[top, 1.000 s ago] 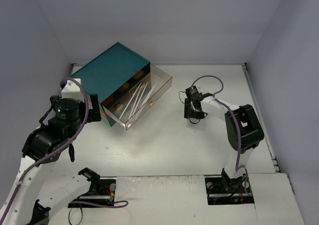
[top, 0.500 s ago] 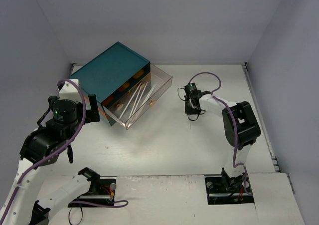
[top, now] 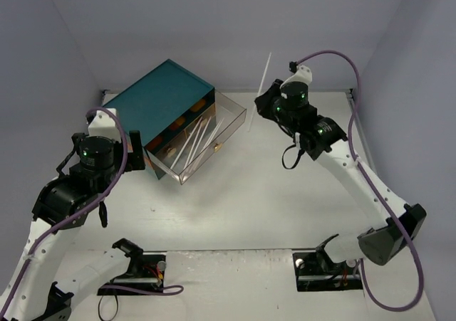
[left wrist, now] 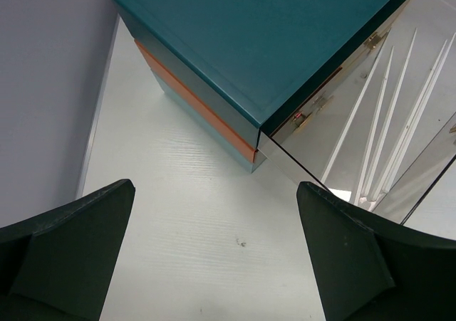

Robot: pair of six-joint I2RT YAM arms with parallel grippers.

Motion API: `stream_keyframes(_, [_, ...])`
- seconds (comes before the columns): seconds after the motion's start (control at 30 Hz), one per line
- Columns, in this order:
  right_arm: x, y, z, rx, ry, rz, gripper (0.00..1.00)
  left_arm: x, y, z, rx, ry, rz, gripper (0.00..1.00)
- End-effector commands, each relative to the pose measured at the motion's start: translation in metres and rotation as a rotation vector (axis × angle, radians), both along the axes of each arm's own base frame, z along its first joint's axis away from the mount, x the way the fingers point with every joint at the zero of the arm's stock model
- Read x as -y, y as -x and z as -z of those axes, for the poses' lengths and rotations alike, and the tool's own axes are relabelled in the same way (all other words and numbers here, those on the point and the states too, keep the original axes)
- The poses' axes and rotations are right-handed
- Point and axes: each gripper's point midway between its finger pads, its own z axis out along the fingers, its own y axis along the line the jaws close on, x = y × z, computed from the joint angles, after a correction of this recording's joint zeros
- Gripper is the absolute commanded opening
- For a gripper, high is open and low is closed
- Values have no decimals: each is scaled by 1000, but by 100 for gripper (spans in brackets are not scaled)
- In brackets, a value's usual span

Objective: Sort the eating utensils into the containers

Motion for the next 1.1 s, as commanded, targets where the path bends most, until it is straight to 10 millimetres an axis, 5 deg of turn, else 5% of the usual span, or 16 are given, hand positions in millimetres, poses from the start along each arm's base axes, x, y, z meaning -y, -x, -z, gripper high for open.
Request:
stream_keyframes(0.0, [-56,14,-46,74,-255,-4,0,4,-8,-20,55,28,1,97])
stream_keyframes(0.13, [-111,30,-56,104,-412,-27,0,5,-6,-22,59,37,11,97])
stream_keyframes(0.37, [-182,32,-25,37,-458,-60,1,3,0,-22,65,47,21,97])
stream_keyframes(0.53, [-189,29,-8,31,-407,-49,35,10,2,-21,55,57,65,97])
stream_keyframes(0.73, [-155,29,-29,137,-275,-22,71,48,0,-26,20,95,265,97])
stream_keyframes(0.87, [-113,29,-41,179,-166,20,78,78,-8,-32,-16,135,390,97])
stream_keyframes(1.07, [2,17,-19,115,31,149,96,140,-23,-38,-83,149,568,97])
